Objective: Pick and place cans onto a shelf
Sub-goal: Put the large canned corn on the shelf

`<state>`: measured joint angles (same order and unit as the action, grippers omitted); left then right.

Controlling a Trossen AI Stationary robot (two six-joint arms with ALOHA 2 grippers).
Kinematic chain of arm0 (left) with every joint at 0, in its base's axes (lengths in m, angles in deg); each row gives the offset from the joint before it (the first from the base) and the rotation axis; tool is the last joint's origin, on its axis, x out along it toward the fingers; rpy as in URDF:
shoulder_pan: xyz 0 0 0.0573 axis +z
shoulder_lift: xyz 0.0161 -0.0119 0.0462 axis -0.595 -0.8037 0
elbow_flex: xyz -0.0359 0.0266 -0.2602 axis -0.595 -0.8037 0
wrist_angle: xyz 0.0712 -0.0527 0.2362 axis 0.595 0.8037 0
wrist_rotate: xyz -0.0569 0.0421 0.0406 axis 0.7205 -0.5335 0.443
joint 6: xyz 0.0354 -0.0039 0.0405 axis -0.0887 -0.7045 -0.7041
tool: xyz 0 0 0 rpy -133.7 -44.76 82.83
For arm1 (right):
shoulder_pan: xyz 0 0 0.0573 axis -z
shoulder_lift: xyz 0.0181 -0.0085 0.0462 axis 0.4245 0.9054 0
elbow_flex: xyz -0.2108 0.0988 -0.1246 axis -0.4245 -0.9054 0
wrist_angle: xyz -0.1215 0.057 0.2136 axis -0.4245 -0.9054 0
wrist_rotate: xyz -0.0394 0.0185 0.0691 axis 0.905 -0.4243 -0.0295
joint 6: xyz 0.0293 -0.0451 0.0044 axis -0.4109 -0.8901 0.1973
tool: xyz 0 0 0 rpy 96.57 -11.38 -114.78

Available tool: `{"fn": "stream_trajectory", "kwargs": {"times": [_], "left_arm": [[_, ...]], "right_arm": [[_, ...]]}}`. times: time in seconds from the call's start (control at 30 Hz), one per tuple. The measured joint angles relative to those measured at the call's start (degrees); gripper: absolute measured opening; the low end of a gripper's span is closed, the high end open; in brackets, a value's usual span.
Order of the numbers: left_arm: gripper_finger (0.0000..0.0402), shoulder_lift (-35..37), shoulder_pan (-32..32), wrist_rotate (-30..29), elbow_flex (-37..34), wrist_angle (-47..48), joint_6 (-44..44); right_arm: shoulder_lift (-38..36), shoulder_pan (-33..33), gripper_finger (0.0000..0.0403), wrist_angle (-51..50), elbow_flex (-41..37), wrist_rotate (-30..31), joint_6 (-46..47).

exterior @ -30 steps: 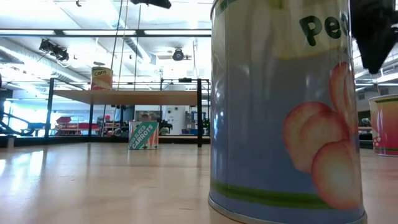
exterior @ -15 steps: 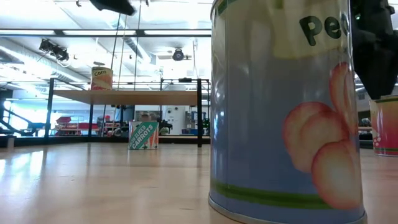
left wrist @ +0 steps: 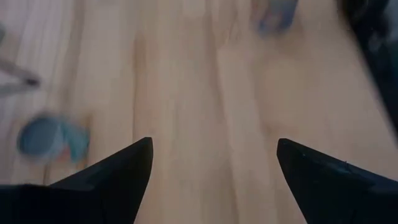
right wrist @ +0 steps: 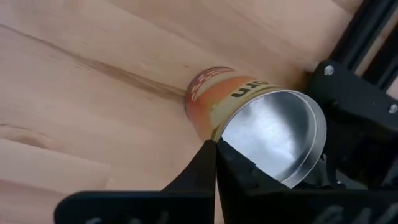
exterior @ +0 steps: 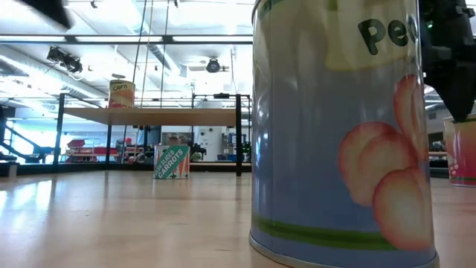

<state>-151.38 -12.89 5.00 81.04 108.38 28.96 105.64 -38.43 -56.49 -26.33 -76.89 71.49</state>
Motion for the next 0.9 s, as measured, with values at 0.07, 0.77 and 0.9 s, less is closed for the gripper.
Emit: {"fn": "stream_trajectory", "kwargs": {"times": [0.07, 0.77, 0.9], "left_arm": [[0.0347, 0.75, -1.57, -1.24, -0.05, 4.98, 4.34], [0.0347, 7.88, -6.21, 0.33, 0.02, 19.59, 17.84], [0.0347, 10.61, -6.17, 1.01, 0.02, 19.12, 16.13]], "right_arm": [[0.51, 0.16, 0.0009, 0.21, 1.99, 0.64, -0.35], [42.88, -1.58, 0.0001, 8.42, 64.43, 5.07, -90.82], [48.19, -1.83, 0.0001, 8.52, 68.64, 4.23, -112.57]]}}
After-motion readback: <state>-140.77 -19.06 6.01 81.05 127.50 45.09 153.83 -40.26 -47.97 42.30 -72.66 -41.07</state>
